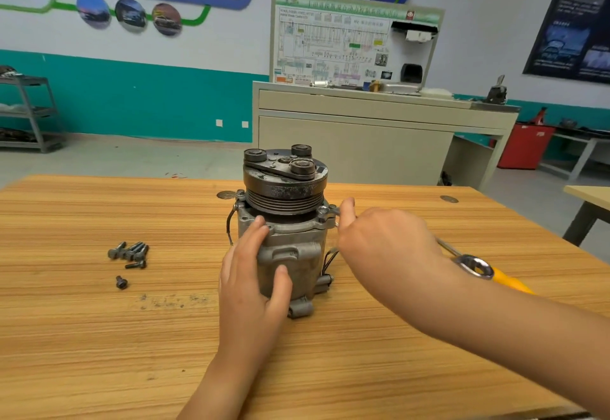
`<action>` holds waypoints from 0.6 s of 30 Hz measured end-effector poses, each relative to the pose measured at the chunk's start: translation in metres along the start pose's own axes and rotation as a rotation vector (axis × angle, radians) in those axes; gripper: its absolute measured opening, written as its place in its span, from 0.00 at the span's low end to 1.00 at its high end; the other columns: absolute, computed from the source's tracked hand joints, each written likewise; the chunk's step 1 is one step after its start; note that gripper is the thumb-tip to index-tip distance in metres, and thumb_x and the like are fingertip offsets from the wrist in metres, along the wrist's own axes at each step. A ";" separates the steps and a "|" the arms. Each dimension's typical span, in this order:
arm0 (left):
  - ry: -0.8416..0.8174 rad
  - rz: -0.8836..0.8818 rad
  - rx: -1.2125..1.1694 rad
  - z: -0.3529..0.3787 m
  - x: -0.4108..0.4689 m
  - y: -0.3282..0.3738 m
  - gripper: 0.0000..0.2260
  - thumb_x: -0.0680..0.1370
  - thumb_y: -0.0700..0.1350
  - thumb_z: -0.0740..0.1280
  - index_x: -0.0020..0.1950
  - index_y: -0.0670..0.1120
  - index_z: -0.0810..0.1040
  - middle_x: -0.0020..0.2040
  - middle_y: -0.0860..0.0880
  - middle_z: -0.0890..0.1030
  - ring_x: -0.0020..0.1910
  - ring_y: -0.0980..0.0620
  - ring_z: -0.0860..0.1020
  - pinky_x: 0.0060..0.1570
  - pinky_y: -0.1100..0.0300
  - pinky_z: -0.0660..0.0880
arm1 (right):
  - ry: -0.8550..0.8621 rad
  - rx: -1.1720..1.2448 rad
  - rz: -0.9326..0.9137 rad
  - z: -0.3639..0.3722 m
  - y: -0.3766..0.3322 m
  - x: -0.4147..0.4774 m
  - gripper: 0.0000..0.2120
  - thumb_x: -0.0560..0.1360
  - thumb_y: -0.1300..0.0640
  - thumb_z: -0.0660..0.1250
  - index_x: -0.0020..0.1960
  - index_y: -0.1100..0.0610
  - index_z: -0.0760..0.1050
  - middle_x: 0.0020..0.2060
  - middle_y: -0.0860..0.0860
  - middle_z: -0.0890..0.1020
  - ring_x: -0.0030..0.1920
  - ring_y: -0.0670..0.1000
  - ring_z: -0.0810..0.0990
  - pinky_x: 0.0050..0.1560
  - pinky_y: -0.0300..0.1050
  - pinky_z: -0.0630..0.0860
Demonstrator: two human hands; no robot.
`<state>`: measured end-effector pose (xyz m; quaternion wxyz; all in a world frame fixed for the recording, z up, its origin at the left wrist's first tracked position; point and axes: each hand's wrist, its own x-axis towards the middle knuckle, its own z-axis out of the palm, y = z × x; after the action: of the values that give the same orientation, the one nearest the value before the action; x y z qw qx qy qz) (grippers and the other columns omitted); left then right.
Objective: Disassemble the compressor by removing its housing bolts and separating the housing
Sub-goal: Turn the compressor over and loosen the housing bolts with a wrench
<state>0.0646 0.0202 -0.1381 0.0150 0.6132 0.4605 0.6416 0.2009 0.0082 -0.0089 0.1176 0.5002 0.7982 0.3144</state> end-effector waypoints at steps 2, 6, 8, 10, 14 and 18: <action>0.024 -0.010 0.092 -0.003 0.007 -0.004 0.25 0.74 0.46 0.67 0.69 0.50 0.64 0.73 0.55 0.59 0.69 0.63 0.56 0.65 0.54 0.58 | 0.016 -0.022 -0.007 0.007 0.010 -0.001 0.31 0.75 0.71 0.54 0.73 0.68 0.42 0.39 0.54 0.75 0.26 0.49 0.63 0.20 0.43 0.57; -0.132 -0.247 0.069 -0.016 0.030 -0.007 0.44 0.66 0.61 0.70 0.75 0.57 0.48 0.75 0.58 0.51 0.73 0.57 0.51 0.67 0.58 0.54 | 0.070 -0.071 -0.052 0.026 0.039 0.009 0.32 0.76 0.66 0.55 0.74 0.58 0.42 0.32 0.50 0.67 0.27 0.49 0.63 0.22 0.41 0.58; -0.231 -0.407 -0.045 -0.019 0.042 -0.009 0.50 0.65 0.60 0.72 0.76 0.57 0.44 0.72 0.61 0.57 0.71 0.58 0.59 0.64 0.61 0.60 | 0.147 -0.021 -0.066 0.040 0.055 0.020 0.27 0.77 0.64 0.57 0.72 0.56 0.50 0.39 0.52 0.73 0.31 0.50 0.68 0.24 0.40 0.60; -0.289 -0.412 -0.040 -0.021 0.050 -0.013 0.49 0.66 0.56 0.74 0.76 0.57 0.46 0.64 0.68 0.63 0.62 0.66 0.65 0.60 0.65 0.63 | 0.264 -0.007 -0.115 0.055 0.064 0.032 0.24 0.75 0.65 0.63 0.68 0.57 0.60 0.44 0.54 0.78 0.36 0.53 0.76 0.28 0.41 0.69; -0.386 -0.409 -0.035 -0.028 0.062 -0.022 0.49 0.64 0.55 0.76 0.77 0.56 0.49 0.54 0.73 0.65 0.58 0.65 0.68 0.56 0.66 0.66 | 0.705 0.244 -0.112 0.085 0.055 0.061 0.15 0.63 0.74 0.73 0.49 0.67 0.79 0.37 0.60 0.83 0.35 0.58 0.82 0.41 0.57 0.79; -0.493 -0.485 -0.166 -0.043 0.079 -0.036 0.46 0.66 0.49 0.76 0.77 0.56 0.52 0.71 0.57 0.64 0.62 0.61 0.67 0.54 0.67 0.68 | 0.783 0.597 0.008 0.092 0.032 0.069 0.11 0.70 0.70 0.70 0.52 0.65 0.79 0.36 0.56 0.83 0.34 0.55 0.82 0.41 0.52 0.78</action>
<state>-0.0087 0.0626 -0.0912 0.3277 0.6192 0.5214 0.4872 0.2375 0.1132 -0.0516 -0.3409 0.3594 0.8359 0.2366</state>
